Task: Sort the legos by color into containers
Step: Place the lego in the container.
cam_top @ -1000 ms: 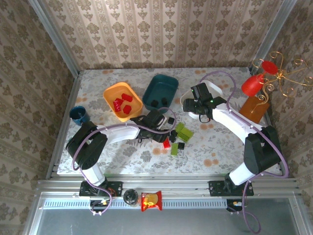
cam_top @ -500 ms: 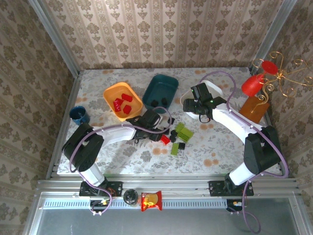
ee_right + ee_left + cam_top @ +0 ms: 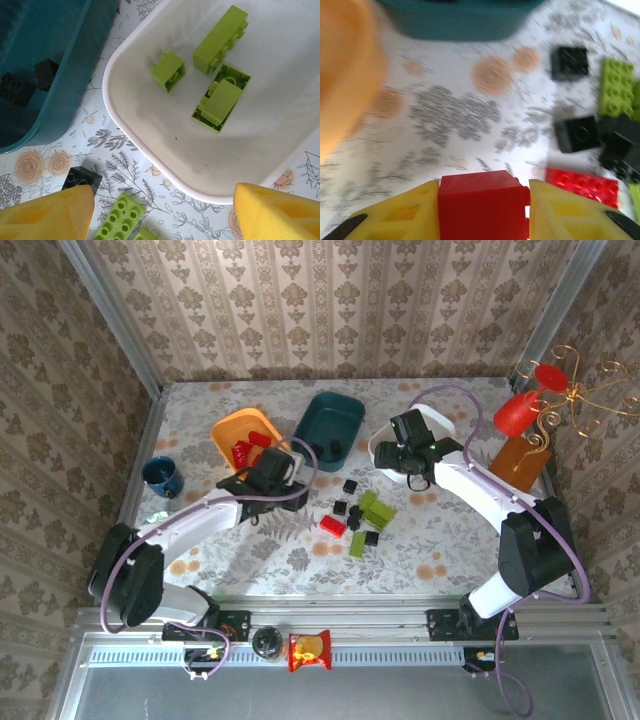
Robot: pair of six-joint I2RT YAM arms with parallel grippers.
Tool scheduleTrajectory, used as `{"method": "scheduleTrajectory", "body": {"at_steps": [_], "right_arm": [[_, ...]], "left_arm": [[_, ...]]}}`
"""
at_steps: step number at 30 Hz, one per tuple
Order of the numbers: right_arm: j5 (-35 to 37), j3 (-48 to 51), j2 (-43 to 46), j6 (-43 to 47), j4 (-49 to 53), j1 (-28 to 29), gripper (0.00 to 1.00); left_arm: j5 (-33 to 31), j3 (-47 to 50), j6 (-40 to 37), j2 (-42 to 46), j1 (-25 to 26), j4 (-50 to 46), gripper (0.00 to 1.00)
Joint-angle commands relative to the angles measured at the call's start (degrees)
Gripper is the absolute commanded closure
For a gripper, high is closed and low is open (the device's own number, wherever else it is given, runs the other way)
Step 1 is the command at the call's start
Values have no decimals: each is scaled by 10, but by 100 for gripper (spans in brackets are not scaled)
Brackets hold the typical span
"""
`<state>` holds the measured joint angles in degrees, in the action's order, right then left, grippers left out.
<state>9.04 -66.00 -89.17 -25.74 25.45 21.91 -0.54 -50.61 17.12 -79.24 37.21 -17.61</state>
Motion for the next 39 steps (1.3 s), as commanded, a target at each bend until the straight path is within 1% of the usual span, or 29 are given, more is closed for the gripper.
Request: {"method": "scheduleTrajectory", "body": {"at_steps": [1,4,6,7,9,12,16,17,19,23,25,29,32,35,39], "right_arm": [[-4,-10,17,-8,-6,-1,25],[-7,-7,17,-11,-8,-1,25],[-8,-4,18,-12,-8,-1,25],[-9,-2,18,-12,-8,0,25],[-10,2,22,-12,-6,1,25],[-8,12,33,-12,-4,3,25],[-10,33,51,-15,1,12,25],[-10,38,57,-15,2,16,25],[-10,47,73,-13,4,26,25],[-14,52,90,-4,15,43,25],[-34,51,89,3,19,53,25],[-52,44,67,24,27,89,26],[-61,31,32,28,33,117,25],[-61,26,-2,11,15,132,25],[-63,14,-50,-20,-23,135,24]], "left_arm": [[-37,-37,2,10,-50,-32,62],[-91,-57,2,-4,-90,-17,62],[-116,-67,4,-20,-107,4,62],[-120,-74,4,-29,-128,15,62],[-128,-87,5,-49,-145,35,62],[-128,-115,1,-88,-169,56,62],[-117,-164,-3,-137,-192,56,61],[-113,-171,-3,-142,-195,55,60],[-103,-180,-2,-141,-197,56,53],[-72,-176,11,-110,-196,65,35],[-46,-169,23,-84,-195,70,27],[-11,-135,38,-20,-181,86,12],[-5,-107,39,31,-158,88,1],[-18,-72,33,74,-119,87,0],[-50,-7,27,133,-51,98,0]]}}
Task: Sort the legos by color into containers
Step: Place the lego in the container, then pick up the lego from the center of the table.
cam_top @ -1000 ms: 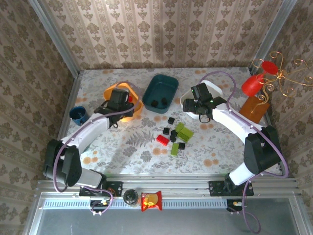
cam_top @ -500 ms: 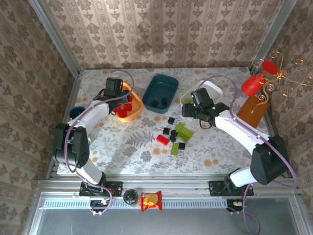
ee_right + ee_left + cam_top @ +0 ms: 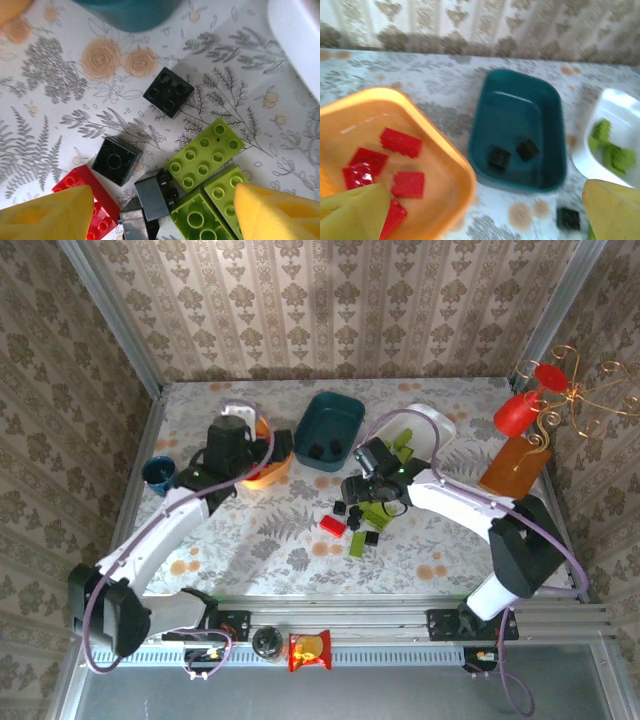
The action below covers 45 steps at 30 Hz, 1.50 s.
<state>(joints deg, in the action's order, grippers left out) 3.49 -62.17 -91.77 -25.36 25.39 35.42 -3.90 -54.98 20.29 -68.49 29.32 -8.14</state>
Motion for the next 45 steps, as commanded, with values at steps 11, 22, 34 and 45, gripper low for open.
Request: {"method": "scheduleTrajectory", "body": {"at_steps": [11,22,34,45], "right_arm": [[42,-81,-136,-96,-73,0,25],[65,-123,-210,-108,-50,0,34],[38,-106,-201,-83,-59,-2,65],[-3,-151,-83,-29,-59,-15,72]], "left_arm": [[-65,266,67,205,97,48,0],[-80,299,89,242,97,17,0],[-75,291,73,238,98,8,0],[-71,284,67,238,98,4,0]]}}
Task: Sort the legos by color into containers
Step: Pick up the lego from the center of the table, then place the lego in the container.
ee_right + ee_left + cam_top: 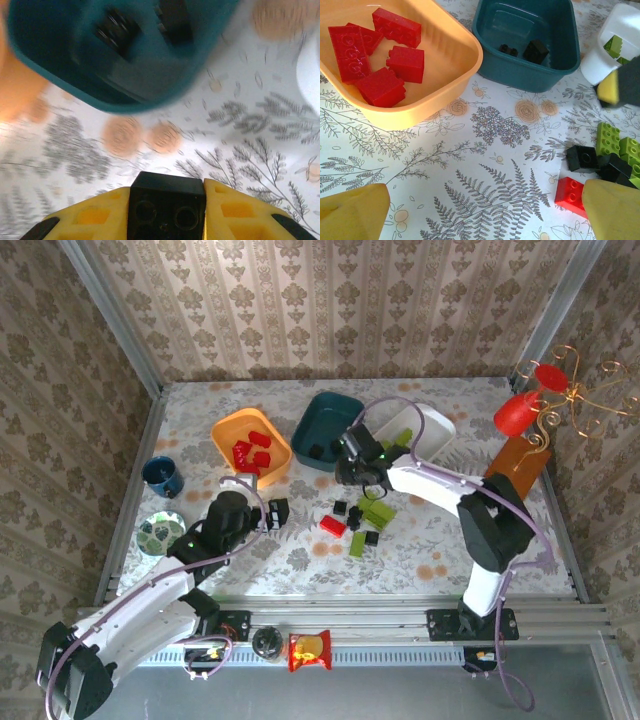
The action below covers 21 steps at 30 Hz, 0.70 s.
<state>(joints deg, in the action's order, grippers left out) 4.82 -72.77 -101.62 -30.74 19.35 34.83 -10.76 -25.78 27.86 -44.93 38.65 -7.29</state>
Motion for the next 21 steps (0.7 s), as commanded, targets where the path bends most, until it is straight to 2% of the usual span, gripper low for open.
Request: {"method": "scheduleTrajectory", "body": {"at_steps": [1,17,19,21], "right_arm": [[-18,-65,7,28,6,-14,72],[-35,-380,-251,54,82,-66,70],[-38,-410,-271,58,99,-68,65],[-39,-426,-279,59,109,-70,52]], "left_arm": [[-1,-8,-8,3,5,-4,0],[17,-14,-2,9,5,-28,0],[19,-14,-1,9,5,-28,0],[22,-11,2,8,5,-25,0]]}}
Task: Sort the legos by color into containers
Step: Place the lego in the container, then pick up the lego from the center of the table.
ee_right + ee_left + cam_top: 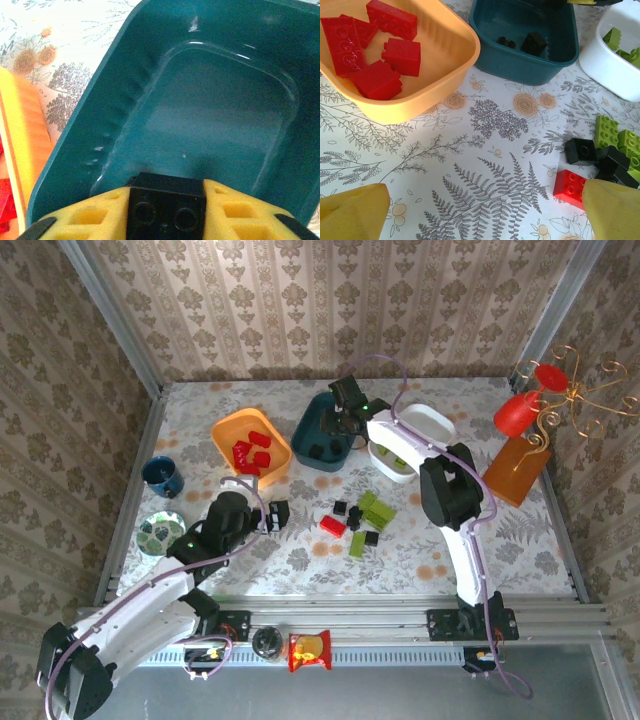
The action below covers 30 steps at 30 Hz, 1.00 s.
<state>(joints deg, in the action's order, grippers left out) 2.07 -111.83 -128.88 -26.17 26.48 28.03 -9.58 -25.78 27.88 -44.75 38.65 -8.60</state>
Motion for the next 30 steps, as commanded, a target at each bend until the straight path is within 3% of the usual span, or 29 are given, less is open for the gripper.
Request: {"method": "scheduleTrajectory", "body": {"at_steps": [1,4,9,15,24,30], "right_arm": [[-14,-41,-7,15,40,-2,44],[-15,-42,2,17,40,-3,32],[-22,1,54,18,23,-2,29],[-23,163,184,13,-32,4,29],[20,467,399,-4,-60,2,29],[34,565,484,-22,-45,-9,29]], "left_arm": [[12,-10,2,6,4,-11,0],[17,-11,1,2,4,-8,0],[25,-19,-6,-11,4,-4,0],[61,-36,-24,-45,4,17,0],[158,-123,-67,-212,21,22,5],[212,-204,-85,-375,38,-9,15]]}}
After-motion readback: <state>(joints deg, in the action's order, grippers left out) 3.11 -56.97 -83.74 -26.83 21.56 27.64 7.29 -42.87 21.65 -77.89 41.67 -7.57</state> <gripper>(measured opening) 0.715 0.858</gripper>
